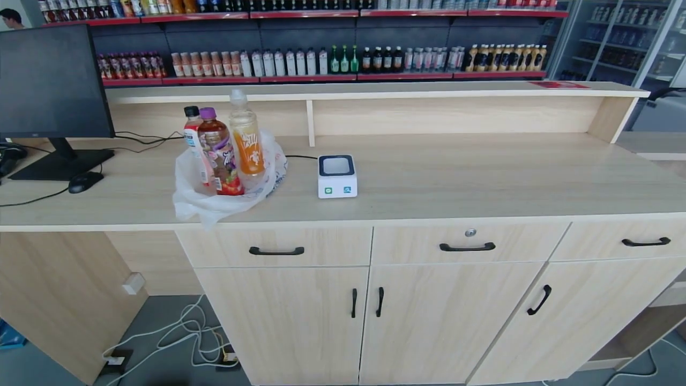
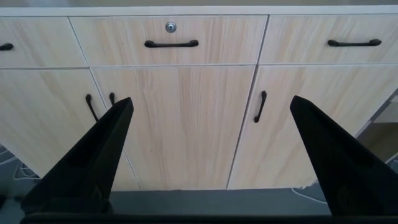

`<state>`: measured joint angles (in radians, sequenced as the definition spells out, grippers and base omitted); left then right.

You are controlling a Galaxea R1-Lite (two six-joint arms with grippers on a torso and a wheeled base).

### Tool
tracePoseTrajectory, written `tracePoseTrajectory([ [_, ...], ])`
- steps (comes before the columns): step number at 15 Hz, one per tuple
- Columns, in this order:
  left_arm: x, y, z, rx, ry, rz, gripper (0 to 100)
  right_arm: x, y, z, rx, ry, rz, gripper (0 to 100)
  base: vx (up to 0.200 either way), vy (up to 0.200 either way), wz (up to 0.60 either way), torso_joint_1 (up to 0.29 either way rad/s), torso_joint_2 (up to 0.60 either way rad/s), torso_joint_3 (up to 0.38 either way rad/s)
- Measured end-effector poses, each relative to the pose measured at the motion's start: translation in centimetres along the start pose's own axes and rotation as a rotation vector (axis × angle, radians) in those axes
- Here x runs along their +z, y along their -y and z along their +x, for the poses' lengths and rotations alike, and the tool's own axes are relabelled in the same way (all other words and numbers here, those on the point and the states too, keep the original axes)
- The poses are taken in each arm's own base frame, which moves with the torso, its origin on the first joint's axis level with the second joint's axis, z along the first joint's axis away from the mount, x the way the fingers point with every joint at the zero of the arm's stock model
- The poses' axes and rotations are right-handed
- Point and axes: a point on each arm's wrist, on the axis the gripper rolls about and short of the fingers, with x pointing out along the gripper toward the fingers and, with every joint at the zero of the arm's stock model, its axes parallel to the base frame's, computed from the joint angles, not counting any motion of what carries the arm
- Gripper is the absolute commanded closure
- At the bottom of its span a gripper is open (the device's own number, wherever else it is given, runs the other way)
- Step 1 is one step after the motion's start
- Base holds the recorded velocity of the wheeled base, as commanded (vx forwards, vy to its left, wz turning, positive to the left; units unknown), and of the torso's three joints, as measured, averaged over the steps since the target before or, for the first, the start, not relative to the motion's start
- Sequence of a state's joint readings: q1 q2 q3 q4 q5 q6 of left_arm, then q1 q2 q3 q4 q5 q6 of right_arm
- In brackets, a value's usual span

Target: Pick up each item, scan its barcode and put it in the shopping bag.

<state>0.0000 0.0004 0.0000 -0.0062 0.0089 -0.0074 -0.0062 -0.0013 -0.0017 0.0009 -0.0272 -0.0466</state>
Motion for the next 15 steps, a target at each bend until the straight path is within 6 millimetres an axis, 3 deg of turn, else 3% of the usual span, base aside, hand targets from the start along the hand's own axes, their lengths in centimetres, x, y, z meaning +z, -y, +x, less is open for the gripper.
tracePoseTrajectory([
  [6,0.00,0.00,0.00,0.000,0.000,-0.003,0,0.00,0.00,0.00,0.000,0.000,0.016,0,-0.200,0.000,0.00,0.002,0.00,0.003],
  [15,0.01,0.00,0.00,-0.001,0.001,0.003,0,0.00,0.00,0.00,0.000,0.000,0.030,0,0.000,0.000,0.00,0.000,0.00,0.000],
])
